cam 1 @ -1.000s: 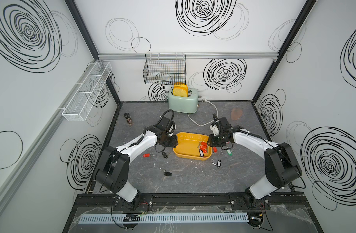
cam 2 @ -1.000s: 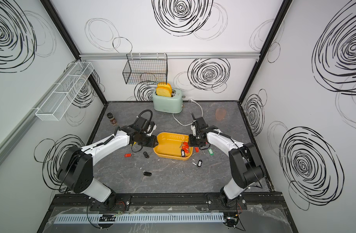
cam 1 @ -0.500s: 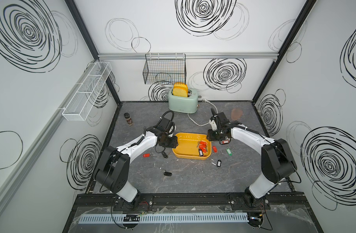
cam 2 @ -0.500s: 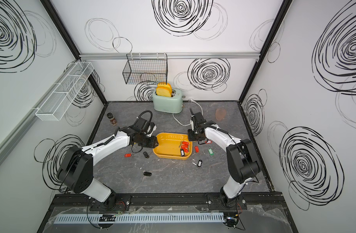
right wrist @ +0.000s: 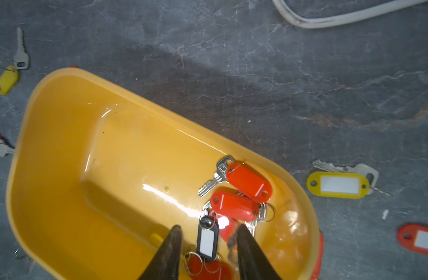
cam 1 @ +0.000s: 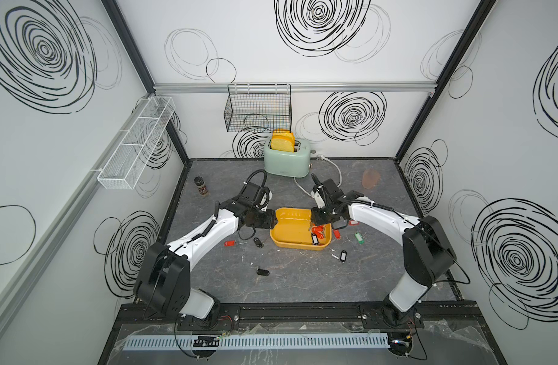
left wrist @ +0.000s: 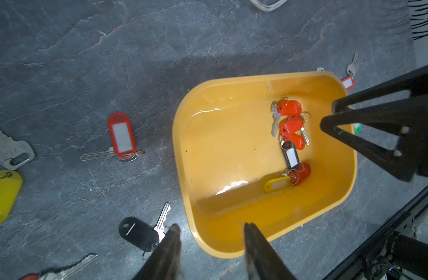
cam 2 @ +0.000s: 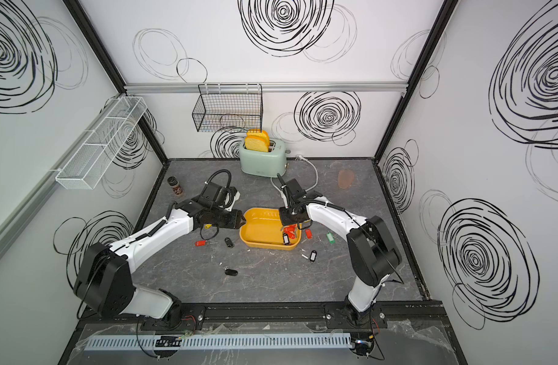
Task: Take the keys out of the storage box
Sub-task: Pick up the key from the storage box.
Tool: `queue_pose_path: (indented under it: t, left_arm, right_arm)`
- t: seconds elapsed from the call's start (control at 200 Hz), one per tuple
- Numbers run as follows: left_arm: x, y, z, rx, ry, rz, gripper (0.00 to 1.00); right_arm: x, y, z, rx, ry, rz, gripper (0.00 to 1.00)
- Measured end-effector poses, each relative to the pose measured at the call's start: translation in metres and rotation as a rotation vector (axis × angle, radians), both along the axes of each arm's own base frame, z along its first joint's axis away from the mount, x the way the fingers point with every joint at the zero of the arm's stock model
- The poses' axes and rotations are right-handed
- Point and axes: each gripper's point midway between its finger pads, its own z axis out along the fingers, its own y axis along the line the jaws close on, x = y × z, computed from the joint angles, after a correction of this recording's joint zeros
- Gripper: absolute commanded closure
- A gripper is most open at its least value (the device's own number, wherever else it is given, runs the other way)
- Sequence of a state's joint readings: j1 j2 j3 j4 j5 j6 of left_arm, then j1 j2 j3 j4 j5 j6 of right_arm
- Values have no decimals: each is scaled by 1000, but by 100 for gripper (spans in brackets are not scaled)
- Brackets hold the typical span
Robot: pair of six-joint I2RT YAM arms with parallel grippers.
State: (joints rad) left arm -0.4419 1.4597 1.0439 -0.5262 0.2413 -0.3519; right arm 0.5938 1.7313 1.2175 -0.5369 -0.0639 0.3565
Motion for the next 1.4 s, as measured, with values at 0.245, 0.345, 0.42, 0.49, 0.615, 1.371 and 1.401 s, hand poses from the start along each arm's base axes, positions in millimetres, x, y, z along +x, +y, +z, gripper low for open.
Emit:
queue_pose_path:
  t: [0.245,0.345,0.42,0.49,0.615,1.371,1.401]
  left_arm:
    - [-7,4,-5,6,15,8,52]
    - [-10,5,-7,8,19,10,52]
    - [-11,6,-7,9,20,13,52]
    - [-11,6,-8,10,20,14,52]
    - [-11,7,-9,12,23,14,53]
    - [-12,7,-10,15,23,15,54]
    - [-12,7,-10,15,23,15,54]
  right_arm:
    - [9,-1,-39,-45,46,-66,61]
    - [13,-1,-46,-53,50,-83,64]
    - [17,0,-48,-51,45,-94,66]
    - [22,2,-48,-49,37,-102,67]
    - [28,4,-45,-48,22,-115,72]
    - [41,0,-56,-122,-10,-134,95]
    - [41,1,-56,-124,-14,-129,97]
